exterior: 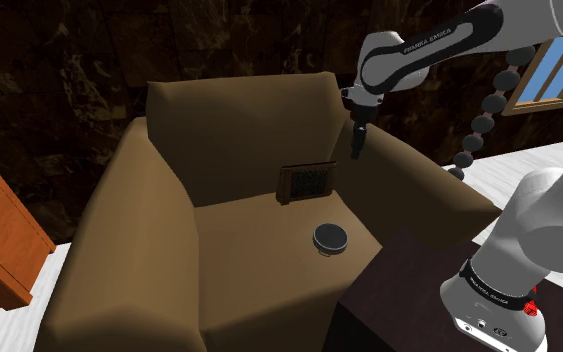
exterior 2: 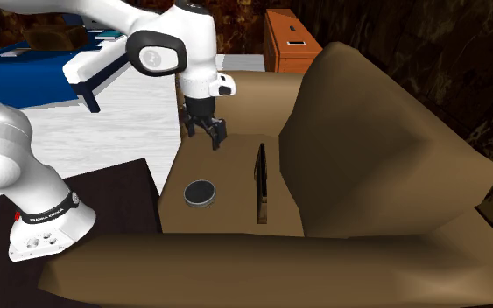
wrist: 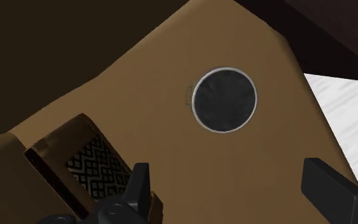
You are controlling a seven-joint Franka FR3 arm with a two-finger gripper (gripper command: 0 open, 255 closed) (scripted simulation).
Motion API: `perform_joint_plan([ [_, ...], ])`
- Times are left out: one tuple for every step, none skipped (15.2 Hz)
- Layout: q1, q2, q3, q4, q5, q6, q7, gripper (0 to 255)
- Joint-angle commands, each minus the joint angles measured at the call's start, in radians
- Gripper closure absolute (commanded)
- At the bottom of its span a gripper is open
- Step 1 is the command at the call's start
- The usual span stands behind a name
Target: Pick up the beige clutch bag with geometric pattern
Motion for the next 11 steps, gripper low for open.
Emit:
perform_joint_plan([
  [0.012,0.074,-0.013,0.033,0.025,0.053,-0.081,0],
  [0.018,0.113,-0.017,0.053,0.042,0.076,-0.121,0],
  [0.022,0.152,-0.02,0.075,0.059,0.098,-0.161,0],
  [0.025,0.19,-0.021,0.098,0.078,0.118,-0.2,0],
  [0.027,0.229,-0.02,0.122,0.098,0.136,-0.24,0],
  [0.027,0.267,-0.018,0.147,0.117,0.153,-0.279,0],
  [0.026,0.305,-0.013,0.174,0.137,0.168,-0.318,0],
  [0.024,0.343,-0.007,0.202,0.156,0.182,-0.355,0],
  [0.021,0.38,0.0,0.23,0.175,0.194,-0.392,0],
  [0.017,0.417,0.009,0.26,0.193,0.205,-0.427,0],
  [0.012,0.453,0.019,0.291,0.209,0.215,-0.461,0],
])
